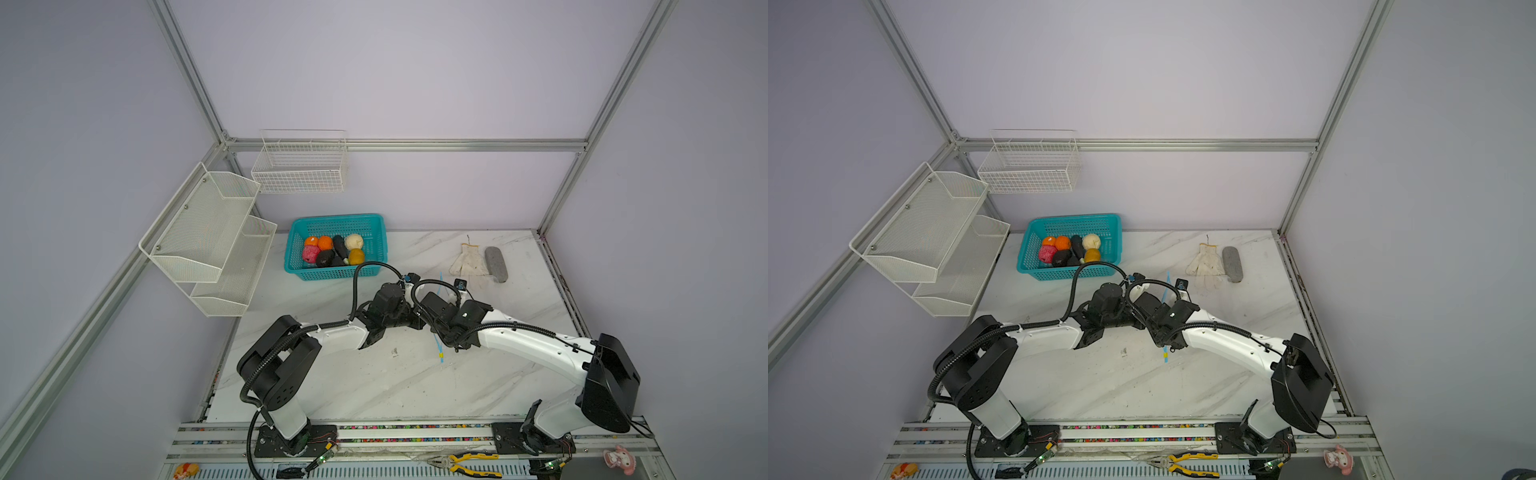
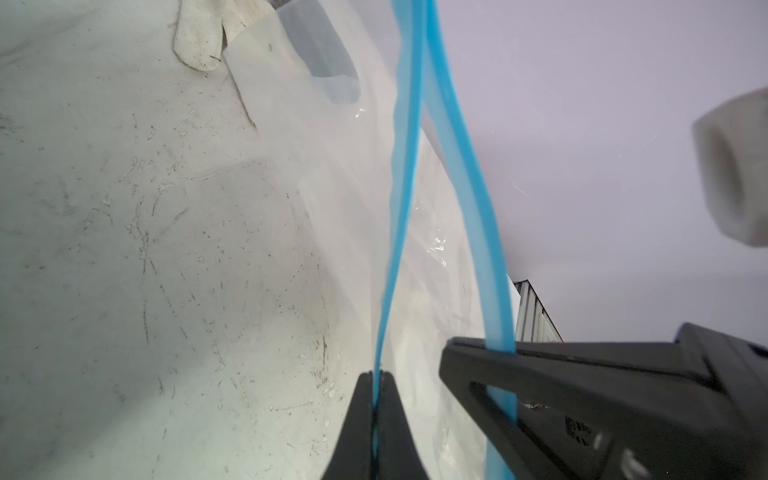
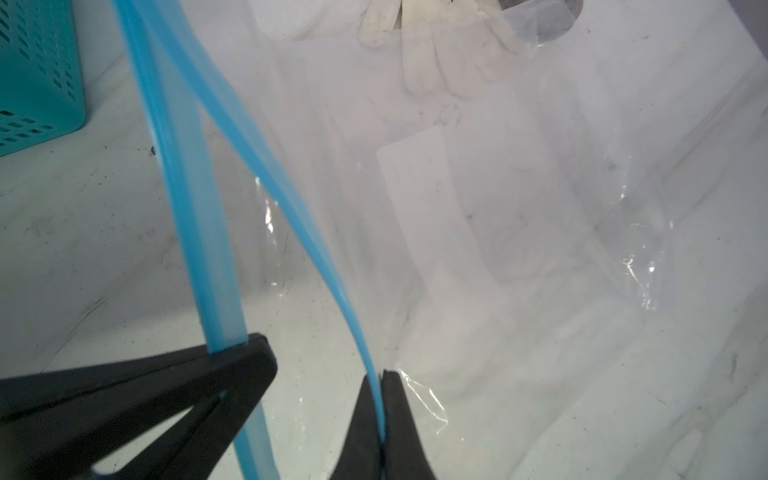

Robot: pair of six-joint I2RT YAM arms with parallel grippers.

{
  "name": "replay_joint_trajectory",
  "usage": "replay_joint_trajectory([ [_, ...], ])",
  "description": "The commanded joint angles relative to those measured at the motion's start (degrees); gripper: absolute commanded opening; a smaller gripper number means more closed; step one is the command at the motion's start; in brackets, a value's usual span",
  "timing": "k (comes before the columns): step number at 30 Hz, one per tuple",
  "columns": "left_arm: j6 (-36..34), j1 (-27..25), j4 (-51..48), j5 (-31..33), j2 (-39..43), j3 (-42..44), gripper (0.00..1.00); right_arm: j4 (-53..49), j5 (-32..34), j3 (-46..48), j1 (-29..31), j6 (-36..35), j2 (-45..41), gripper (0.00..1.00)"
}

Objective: Place the food in the zip-top bag and seal the zipper
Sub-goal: 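Pull the zipper lips apart with both grippers to open the bag mouth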

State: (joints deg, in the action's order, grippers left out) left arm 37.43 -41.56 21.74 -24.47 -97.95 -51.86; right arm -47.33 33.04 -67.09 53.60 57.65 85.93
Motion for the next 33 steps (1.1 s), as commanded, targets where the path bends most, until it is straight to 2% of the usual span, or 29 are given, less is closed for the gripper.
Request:
replay_joint_trajectory([
  [1,1.35,-0.92,1.93,-1.98,-2.35,-7.34,0.00,-8.63,4.63,-2.94,0.38,1.15,-3.11,0.00],
  [9,1.33,-3.35,0.77,-4.35,-7.21,-13.47,0.00,-17.61,7.85,-4.87,0.44,0.16,-10.03,0.00],
  [13,1.51,-3.62,0.30,-5.04,-8.98,-14.79,0.00,-20.52,7.79,-5.74,0.40,0.80,-10.84,0.00],
  [19,0.76,-3.49,-1.69,-4.49,-10.43,-14.62,0.00,-16.80,5.60,-2.64,0.40,0.10,-9.31,0.00],
  [23,0.67,-2.39,-1.57,-4.01,-10.92,-12.65,0.00,-16.77,6.40,-3.93,0.39,-0.48,-5.85,0.00],
  [33,0.73,0.14,-1.66,-3.53,-12.46,-9.94,0.00,-9.12,4.76,-3.34,0.36,-4.58,-0.80,0.00],
])
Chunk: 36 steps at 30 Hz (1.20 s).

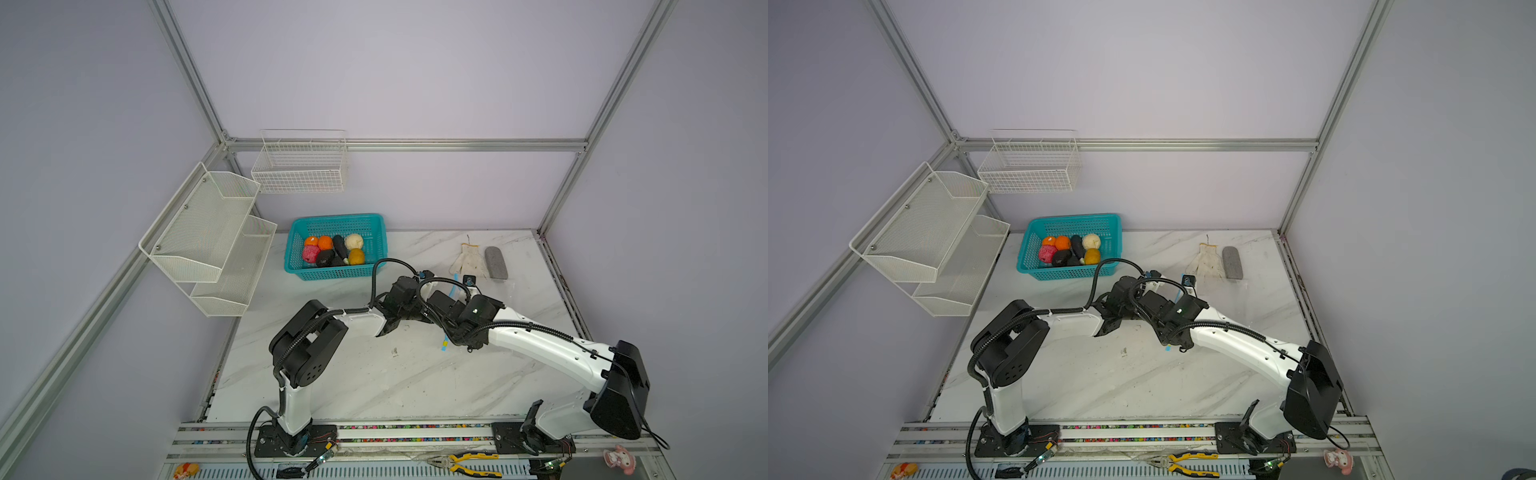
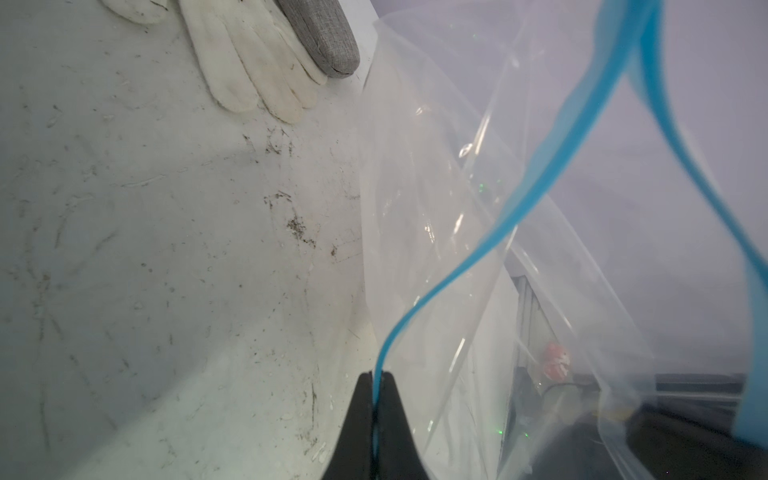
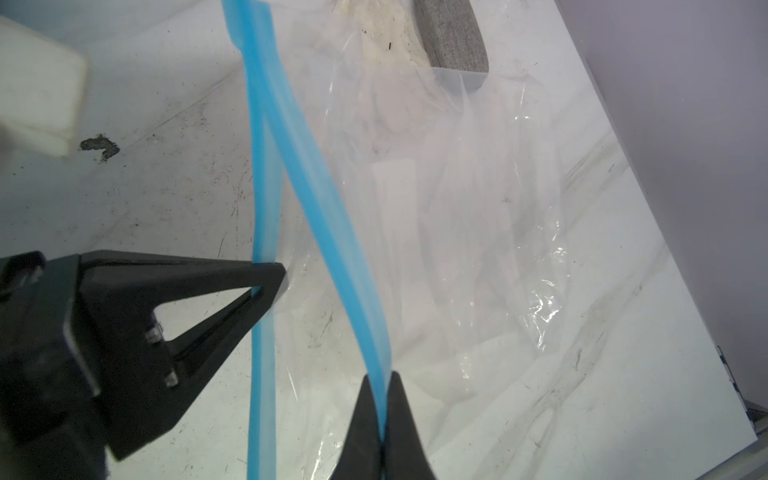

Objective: Place the food in the zip-top bag and seal the zipper
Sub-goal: 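Pull the zipper lips apart with both grippers to open the bag mouth, then open the left gripper to release its zipper lip while the right gripper holds the bag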

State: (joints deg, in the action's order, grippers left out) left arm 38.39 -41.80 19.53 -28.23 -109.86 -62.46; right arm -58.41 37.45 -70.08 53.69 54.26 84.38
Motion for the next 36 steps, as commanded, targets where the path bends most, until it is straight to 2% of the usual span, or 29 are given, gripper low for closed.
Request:
replay_joint_trajectory([
  [1,-0.34,0.48,0.29,0.28,-0.58,0.74,0.00,2.99,0.30,-0.42,0.14,-1.87,1.10,0.00],
  [12,-1.03,1.87,-0.19,1.24,-0.48,2.37,0.00,6.63,-1.45,-1.19,-1.59,-5.22,3.04,0.00],
  [19,-2.54,1.99,-3.68,2.40,-0.28,-0.21,0.00,10.63,-3.88,-0.94,-2.88,-8.70,2.71,0.00],
  [28,-1.09,2.40,-2.55,4.34,1.02,3.08,0.00,10.14,-3.88,-0.22,-4.01,-8.52,2.46,0.00],
  [36,0.52,2.86,-1.19,9.40,4.58,7.22,0.00,9.59,-3.48,0.47,-5.44,-8.38,3.06,0.00],
])
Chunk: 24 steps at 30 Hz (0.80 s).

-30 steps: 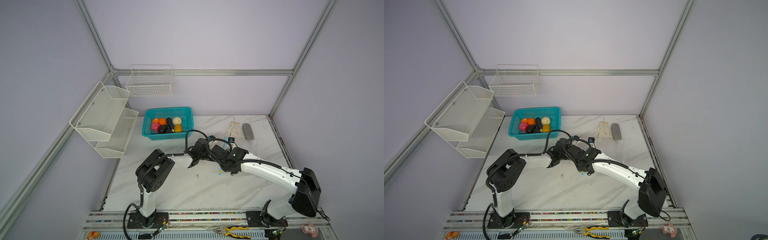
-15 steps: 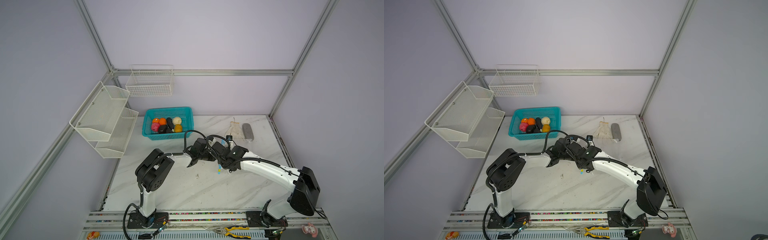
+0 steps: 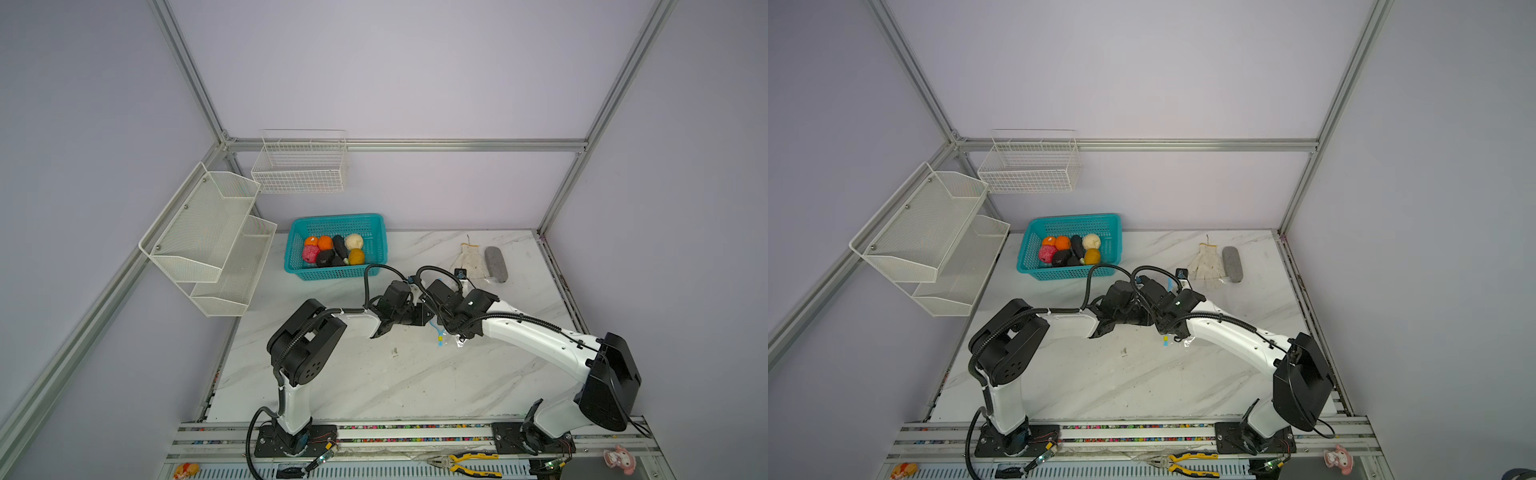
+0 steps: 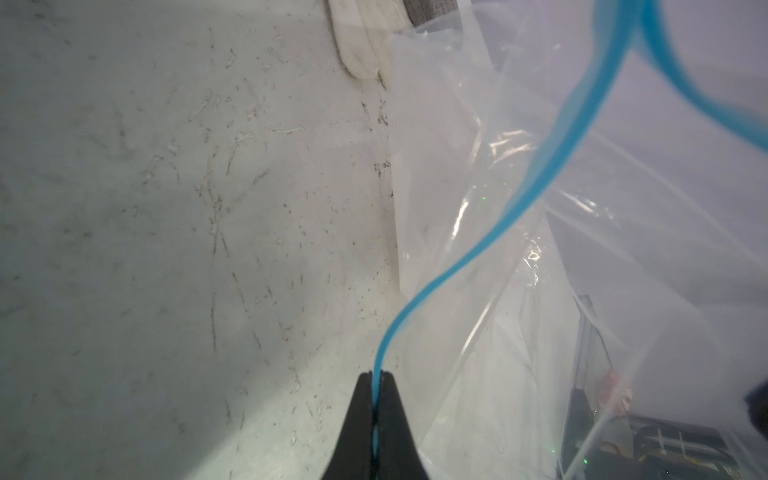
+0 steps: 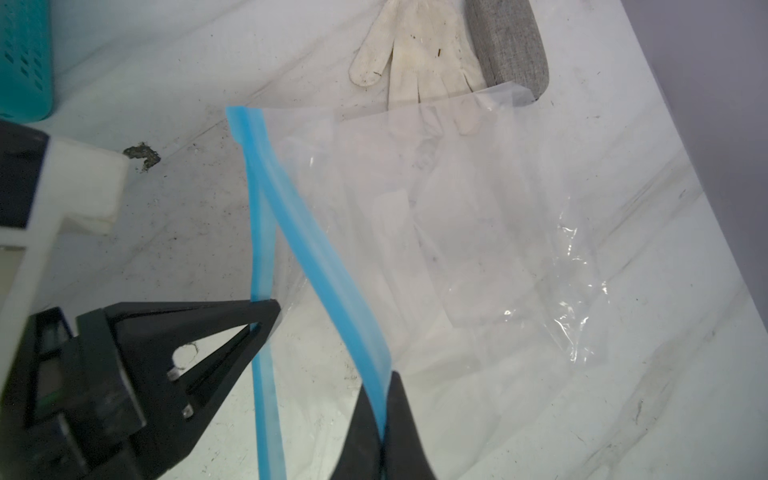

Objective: Place the food in the zip-top bag and seal the zipper
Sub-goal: 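Open the left gripper to release its zipper lip while the right gripper holds the bag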

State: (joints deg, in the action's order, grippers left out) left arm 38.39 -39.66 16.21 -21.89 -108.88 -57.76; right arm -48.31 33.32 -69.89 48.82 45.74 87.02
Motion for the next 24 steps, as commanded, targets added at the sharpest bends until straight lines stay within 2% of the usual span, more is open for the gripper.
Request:
replay_joint_trajectory([
  [1,0.78,0.72,2.46,3.59,3.81,2.80,0.00,-0.39,0.48,-0.02,-0.54,0.10,0.84,0.00],
  [8,1.43,0.81,3.13,3.61,4.49,2.56,0.00,0.67,-1.30,-0.33,-0.57,0.36,2.37,0.00],
  [10,1.05,0.80,3.04,3.28,4.56,2.23,0.03,1.29,-2.06,-0.40,-0.58,0.15,2.52,0.00],
  [12,0.44,0.82,2.83,3.08,4.65,1.88,0.08,1.78,-2.83,-0.65,-0.61,0.35,2.53,0.00],
  [17,-1.35,0.79,3.09,2.28,3.97,-1.09,0.31,3.50,-5.35,-1.34,-0.61,-0.82,2.89,0.00],
  [18,-1.85,0.81,3.08,2.28,3.66,-1.97,0.33,3.54,-5.39,-1.47,-0.57,-0.80,2.77,0.00],
  [20,-2.44,1.07,2.66,2.72,2.80,-3.91,0.33,3.97,-5.71,-0.91,-0.59,-0.49,2.09,0.00],
  [24,-3.00,1.81,1.82,3.53,2.65,-5.61,0.28,4.18,-6.34,-0.43,-0.92,-0.66,1.01,0.00],
])
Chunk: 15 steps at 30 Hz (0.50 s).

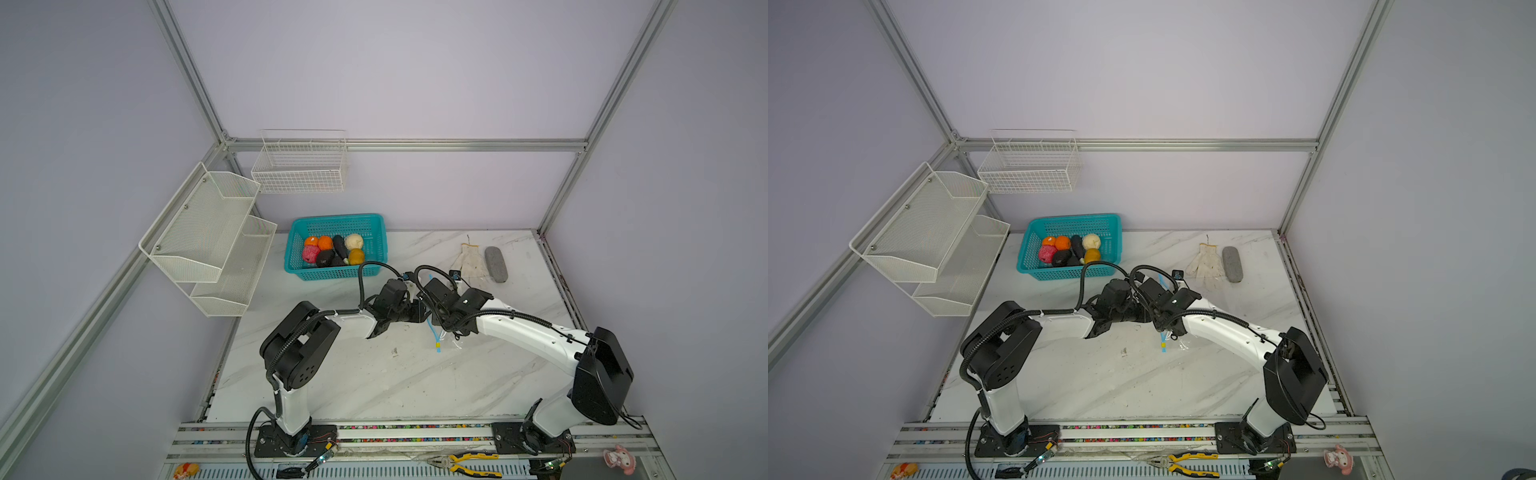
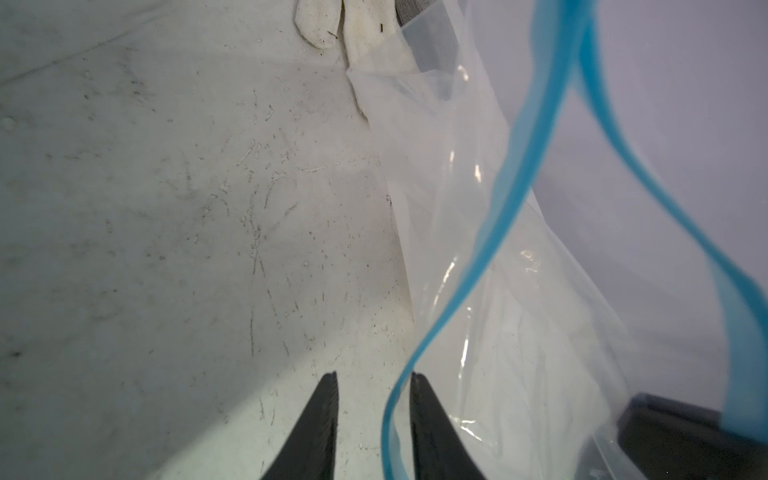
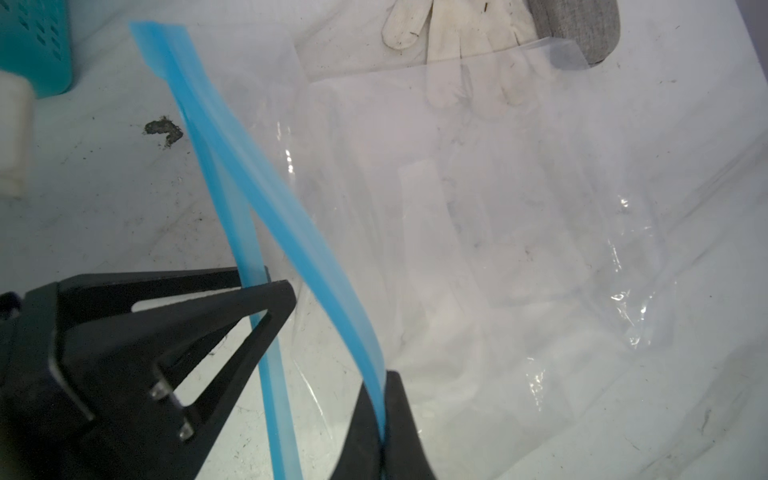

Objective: Place the food in the zip-top bag and seal the zipper
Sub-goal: 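Open the left gripper to release its zipper lip while the right gripper holds the bag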

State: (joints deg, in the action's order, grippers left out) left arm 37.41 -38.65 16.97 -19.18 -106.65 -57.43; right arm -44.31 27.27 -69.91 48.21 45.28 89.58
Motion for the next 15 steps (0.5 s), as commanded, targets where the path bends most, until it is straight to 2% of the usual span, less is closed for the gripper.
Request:
replay_joint_trajectory([
  [1,-2.40,0.95,0.97,1.33,0.32,-6.11,0.26,0.12,-0.22,-0.36,-0.42,-0.36,-1.75,0.00],
  [4,-2.61,1.39,0.13,2.05,-0.17,-7.02,0.19,0.30,-0.43,0.57,-0.45,-0.06,-2.42,0.00],
  [8,-2.48,1.48,0.30,1.74,-0.38,-7.49,0.15,1.43,-0.72,2.50,-0.97,-0.47,-2.83,0.00],
  [11,-2.38,1.51,0.25,1.91,-0.49,-7.83,0.06,1.44,-0.20,2.31,-1.37,-0.93,-2.69,0.00],
  [15,-1.40,1.49,0.25,3.00,0.30,-6.71,0.04,1.48,-0.02,2.06,-1.54,-1.28,-2.75,0.00],
])
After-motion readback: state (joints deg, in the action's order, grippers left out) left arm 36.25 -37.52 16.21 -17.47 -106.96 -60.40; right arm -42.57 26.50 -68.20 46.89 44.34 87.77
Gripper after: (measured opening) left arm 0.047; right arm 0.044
